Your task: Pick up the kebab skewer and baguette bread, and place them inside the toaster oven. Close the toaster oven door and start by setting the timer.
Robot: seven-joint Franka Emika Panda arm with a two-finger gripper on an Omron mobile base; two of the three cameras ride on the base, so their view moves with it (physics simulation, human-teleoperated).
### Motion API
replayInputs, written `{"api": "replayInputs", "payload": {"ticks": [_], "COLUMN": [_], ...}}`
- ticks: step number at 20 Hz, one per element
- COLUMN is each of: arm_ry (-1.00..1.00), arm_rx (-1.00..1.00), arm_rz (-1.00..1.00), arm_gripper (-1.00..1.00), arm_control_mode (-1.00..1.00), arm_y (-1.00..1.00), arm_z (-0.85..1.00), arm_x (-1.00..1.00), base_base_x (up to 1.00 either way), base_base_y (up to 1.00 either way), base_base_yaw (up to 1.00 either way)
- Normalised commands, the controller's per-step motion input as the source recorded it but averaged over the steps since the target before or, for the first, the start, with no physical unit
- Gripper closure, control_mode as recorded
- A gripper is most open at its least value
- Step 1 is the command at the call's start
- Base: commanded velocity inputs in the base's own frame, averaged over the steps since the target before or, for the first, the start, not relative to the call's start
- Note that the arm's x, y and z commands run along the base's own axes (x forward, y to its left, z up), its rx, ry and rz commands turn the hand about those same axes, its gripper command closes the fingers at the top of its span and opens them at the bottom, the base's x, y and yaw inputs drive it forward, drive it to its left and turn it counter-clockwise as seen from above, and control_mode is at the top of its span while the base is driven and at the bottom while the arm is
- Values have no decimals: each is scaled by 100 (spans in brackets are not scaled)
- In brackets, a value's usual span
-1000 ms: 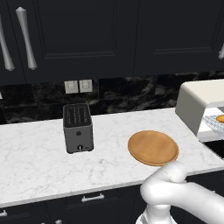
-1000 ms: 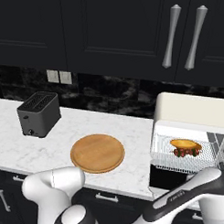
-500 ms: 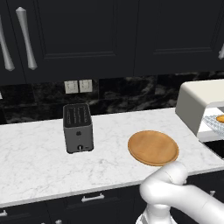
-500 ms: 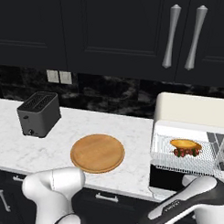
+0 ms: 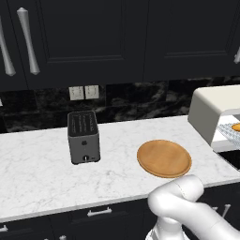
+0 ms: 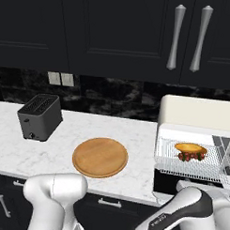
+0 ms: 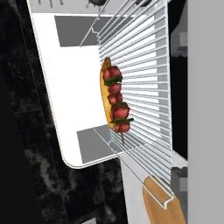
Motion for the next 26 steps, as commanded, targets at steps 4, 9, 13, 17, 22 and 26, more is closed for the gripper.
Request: {"api": "replayInputs", "payload": {"ticks": [4,9,13,17,22,26], "arm_ry": [-17,-12,-3,0,0,-1], "arm_rx": [0,0,0,0,0,-1], "arm_rz": [0,1,0,0,0,0], "arm_gripper": [-100,-100,-100,-100,-100,-100], "arm_control_mode": [-100,-100,-100,-100,-100,-100], "arm_y": [0,-4,0,-1,-17,-26], "arm_z": [-9,-3,0,0,0,-5], "arm_x": [0,0,4,1,0,1], "base_base_x": [0,0,0,0,0,0], "base_base_y": [0,0,0,0,0,0], "base_base_yaw": [0,0,0,0,0,0]}}
